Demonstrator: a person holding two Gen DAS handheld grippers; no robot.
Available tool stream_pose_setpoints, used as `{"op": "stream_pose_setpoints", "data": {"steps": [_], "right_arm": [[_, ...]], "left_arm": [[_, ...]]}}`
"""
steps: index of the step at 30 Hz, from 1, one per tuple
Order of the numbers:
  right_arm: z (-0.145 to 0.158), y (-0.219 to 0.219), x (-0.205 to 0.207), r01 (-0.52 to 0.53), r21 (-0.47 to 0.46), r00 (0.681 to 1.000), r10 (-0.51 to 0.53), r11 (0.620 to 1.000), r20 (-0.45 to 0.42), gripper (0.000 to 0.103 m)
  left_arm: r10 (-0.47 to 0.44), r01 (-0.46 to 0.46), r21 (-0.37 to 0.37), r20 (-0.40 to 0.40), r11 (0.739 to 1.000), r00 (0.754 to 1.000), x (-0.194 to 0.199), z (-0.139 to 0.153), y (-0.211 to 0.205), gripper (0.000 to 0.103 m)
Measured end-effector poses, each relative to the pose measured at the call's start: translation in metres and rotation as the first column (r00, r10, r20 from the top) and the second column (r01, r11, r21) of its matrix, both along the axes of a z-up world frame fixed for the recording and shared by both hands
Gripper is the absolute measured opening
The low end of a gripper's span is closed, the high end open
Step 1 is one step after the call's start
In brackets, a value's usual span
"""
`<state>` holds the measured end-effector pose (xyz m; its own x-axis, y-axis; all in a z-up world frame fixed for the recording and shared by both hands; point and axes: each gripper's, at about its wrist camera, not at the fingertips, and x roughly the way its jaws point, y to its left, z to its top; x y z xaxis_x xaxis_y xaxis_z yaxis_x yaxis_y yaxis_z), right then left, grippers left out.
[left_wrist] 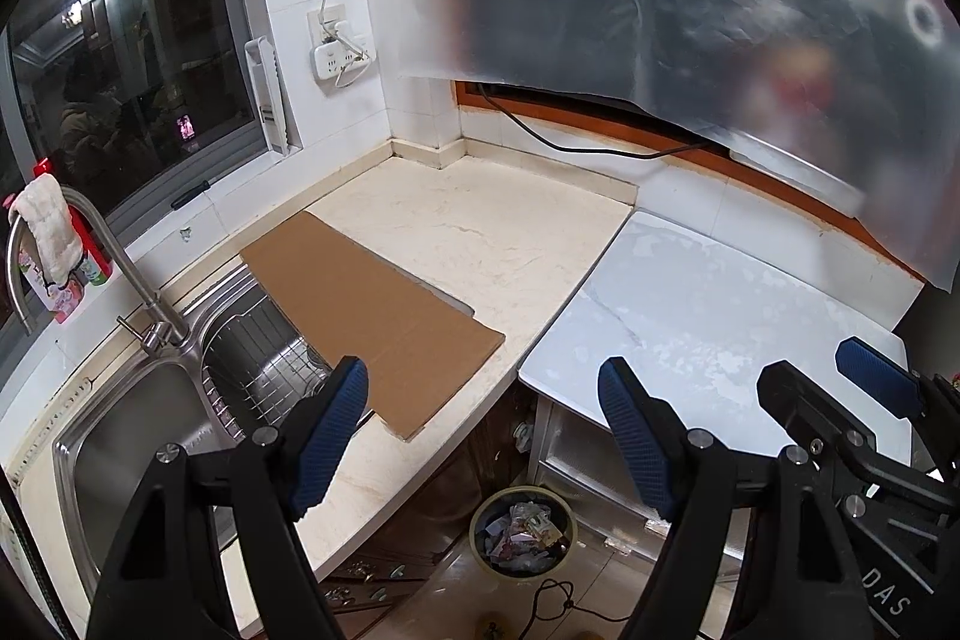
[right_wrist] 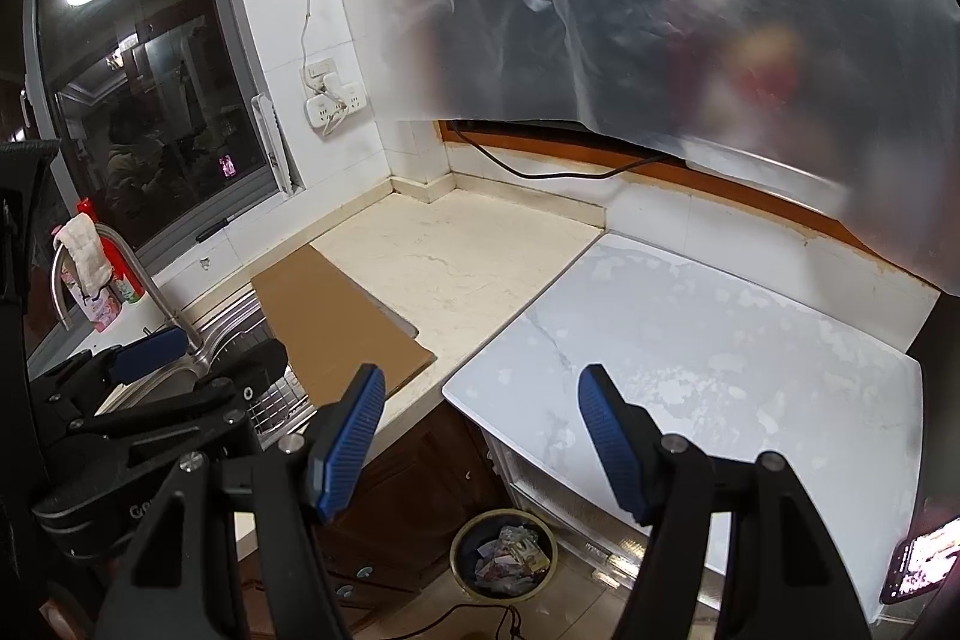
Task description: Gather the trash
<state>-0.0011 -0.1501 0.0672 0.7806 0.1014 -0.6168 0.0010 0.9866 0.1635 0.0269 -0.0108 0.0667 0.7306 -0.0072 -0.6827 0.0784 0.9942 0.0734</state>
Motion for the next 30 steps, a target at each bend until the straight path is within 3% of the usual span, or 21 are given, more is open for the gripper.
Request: {"op": "stream_pose_setpoints", "data": {"steps": [30], "right_arm": [[-0.007,0.011,0.005,0.005,0.01,1.0,-0.005,1.0,-0.02,0.068]], "left_arm": [[-0.003,0.003,0.006,-0.02,1.0,1.0,0.001,-0.01,0.014,0.077]]}}
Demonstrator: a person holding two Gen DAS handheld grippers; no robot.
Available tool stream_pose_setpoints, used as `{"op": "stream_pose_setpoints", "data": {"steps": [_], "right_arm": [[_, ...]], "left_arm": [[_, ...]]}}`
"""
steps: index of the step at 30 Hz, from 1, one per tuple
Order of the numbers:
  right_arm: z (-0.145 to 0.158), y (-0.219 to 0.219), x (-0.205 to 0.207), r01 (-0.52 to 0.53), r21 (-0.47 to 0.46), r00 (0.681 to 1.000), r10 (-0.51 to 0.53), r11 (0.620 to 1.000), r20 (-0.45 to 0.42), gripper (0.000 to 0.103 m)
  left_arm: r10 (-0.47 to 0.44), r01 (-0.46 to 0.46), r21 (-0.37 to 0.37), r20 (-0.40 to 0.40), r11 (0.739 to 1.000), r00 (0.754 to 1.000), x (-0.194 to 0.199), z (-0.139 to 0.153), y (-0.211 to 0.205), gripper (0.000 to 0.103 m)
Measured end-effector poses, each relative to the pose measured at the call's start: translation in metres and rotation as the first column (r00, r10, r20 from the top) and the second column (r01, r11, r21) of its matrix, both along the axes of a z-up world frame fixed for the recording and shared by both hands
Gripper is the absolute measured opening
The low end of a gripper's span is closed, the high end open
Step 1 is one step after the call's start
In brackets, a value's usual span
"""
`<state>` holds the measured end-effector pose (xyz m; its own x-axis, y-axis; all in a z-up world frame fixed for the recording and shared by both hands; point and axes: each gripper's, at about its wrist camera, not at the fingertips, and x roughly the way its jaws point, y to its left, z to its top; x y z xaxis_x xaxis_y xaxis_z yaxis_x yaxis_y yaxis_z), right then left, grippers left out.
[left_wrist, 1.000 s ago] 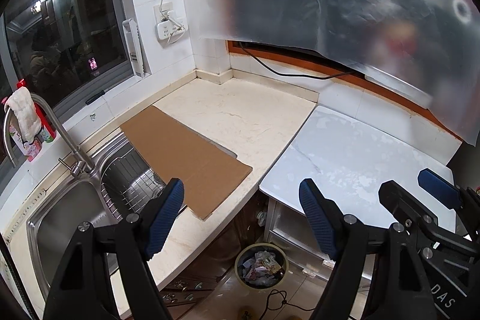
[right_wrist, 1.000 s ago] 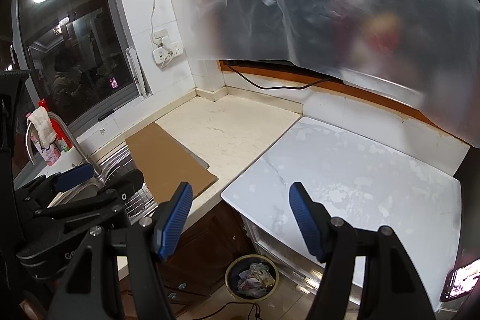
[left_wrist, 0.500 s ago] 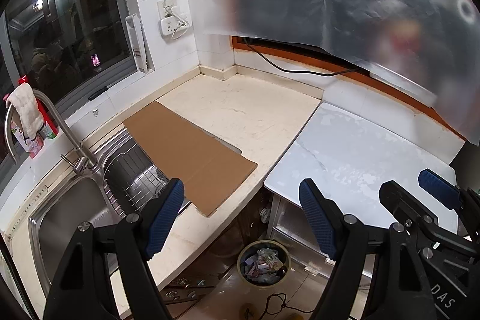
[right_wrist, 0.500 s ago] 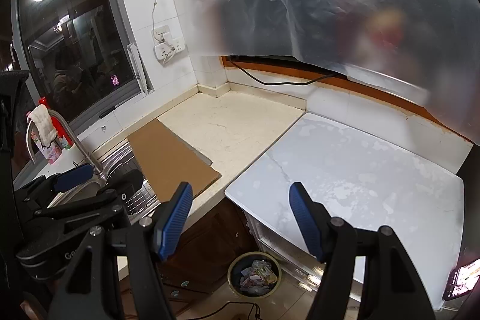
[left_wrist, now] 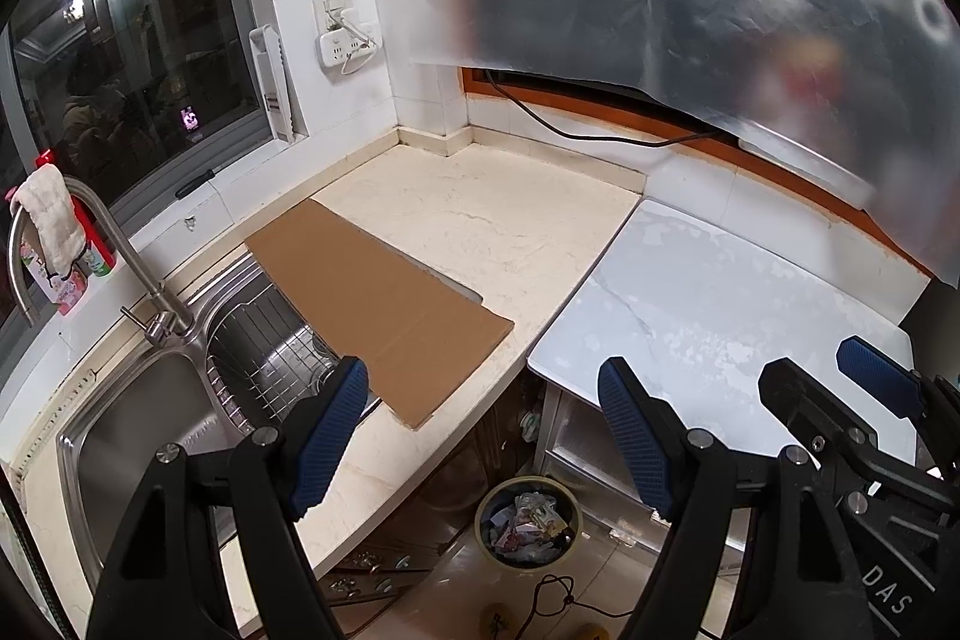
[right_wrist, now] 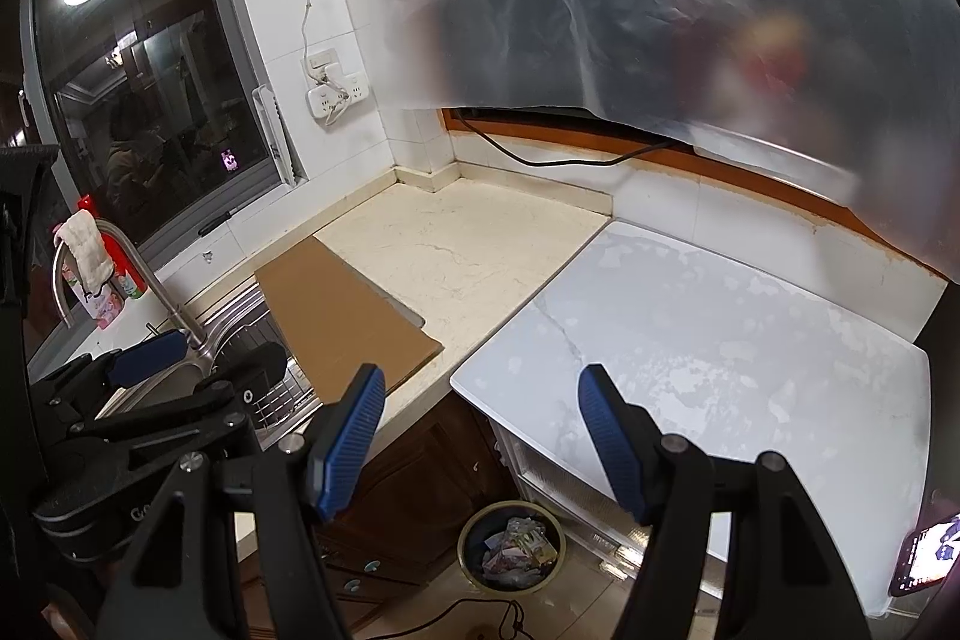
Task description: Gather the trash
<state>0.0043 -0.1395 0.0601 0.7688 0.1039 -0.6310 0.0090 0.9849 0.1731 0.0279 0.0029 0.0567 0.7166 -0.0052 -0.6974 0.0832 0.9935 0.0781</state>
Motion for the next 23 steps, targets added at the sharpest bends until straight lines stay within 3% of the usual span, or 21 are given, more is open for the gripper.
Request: {"op": "stream_pose_setpoints", "data": {"steps": [23], "right_arm": [[-0.006,0.012,-0.004,0.029,0.007,1.0,-0.028,1.0,-0.014,0.068]], "left_arm": [[-0.03,0.03,0.007,-0.018,1.0,0.999,0.0,-0.005,0.012,0.077]]}}
